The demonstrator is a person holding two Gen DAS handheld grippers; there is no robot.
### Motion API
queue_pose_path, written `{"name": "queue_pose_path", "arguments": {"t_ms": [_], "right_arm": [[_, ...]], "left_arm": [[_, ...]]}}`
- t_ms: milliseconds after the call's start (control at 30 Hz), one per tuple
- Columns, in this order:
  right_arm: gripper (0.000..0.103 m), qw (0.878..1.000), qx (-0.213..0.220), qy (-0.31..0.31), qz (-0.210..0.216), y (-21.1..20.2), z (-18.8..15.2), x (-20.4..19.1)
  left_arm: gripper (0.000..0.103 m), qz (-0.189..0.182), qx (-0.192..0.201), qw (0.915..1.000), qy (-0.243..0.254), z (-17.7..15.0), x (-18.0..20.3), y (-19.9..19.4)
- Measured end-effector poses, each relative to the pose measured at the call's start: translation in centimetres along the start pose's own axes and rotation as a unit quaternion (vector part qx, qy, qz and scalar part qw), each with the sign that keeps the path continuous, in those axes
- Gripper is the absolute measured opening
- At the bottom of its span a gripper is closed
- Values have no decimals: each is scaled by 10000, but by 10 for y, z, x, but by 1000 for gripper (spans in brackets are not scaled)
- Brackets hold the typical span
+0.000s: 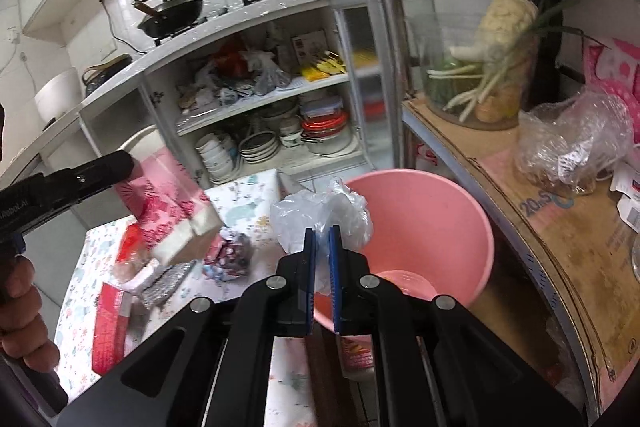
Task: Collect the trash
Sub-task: 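Carry the paper wrapper and plastic bag over the pink bucket, then open both grippers to drop the wrapper and bag into the bucket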
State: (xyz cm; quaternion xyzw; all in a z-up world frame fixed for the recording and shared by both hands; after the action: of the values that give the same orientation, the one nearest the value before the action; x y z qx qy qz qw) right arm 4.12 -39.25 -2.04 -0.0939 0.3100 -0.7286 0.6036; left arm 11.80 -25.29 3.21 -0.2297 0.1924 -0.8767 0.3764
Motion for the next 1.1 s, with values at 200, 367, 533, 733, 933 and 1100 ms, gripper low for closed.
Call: {"name": "queue_pose_path", "arguments": {"t_ms": [200,367,533,733,933,1100], "right_arm": [[7,9996,-133,107,-234,14,-6,16],[7,9987,-278,198,-392,27,-13,29],[7,9974,-476,185,-518,39,-21,35],[7,9959,-599,193,-649,51,-26,40],[7,9943,-727,235,-749,59,-31,45],[9,9933,-770,223,-828,59,-33,49]], "left_arm": [[9,-154,-237,9993,250,-11,23,42],[9,-152,-472,9980,396,-23,33,73],[9,-154,-746,9961,439,-42,32,98],[10,-84,-1019,9937,449,-59,28,120],[10,-31,-1132,9924,482,-68,26,129],[20,-26,-1139,9923,481,-67,30,126]]}}
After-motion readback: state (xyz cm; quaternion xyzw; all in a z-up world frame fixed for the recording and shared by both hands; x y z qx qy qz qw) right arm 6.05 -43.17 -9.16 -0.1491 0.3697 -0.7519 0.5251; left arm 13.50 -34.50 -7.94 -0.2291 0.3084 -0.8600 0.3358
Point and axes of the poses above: each gripper's, at about its wrist camera, not at the fingertips, and y roughly the way its jaws point, x to its right, z to its top, the point moved 5 cm from there along y, roughly the way its jaws point, and after that the axes turned 3 degrees about x, right-handed, at the moved point
